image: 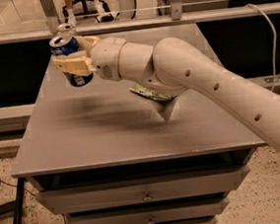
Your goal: Place pepsi can upright
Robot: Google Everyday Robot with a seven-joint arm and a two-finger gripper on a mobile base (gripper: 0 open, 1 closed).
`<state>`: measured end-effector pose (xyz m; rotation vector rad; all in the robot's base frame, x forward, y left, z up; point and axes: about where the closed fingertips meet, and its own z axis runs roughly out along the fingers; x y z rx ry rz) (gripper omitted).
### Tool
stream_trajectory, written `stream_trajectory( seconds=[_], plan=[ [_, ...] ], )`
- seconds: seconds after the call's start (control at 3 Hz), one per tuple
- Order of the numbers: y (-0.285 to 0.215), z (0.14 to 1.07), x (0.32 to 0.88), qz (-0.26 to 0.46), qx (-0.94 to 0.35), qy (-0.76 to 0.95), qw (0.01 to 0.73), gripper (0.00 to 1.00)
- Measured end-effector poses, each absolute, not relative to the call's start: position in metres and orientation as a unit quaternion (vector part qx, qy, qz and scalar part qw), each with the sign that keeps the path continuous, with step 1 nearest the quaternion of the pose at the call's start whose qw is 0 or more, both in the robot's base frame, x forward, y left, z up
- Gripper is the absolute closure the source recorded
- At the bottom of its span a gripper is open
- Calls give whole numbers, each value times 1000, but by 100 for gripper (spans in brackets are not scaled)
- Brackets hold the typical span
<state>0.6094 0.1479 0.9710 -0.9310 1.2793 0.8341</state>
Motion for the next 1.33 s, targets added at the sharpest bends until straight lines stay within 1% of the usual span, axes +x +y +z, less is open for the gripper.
stream_trajectory(
  seconds=[0.67,1.33],
  plan=[
    [162,946,610,372,-455,579,565,100],
    [171,918,592,398,-451,582,547,100]
  ],
)
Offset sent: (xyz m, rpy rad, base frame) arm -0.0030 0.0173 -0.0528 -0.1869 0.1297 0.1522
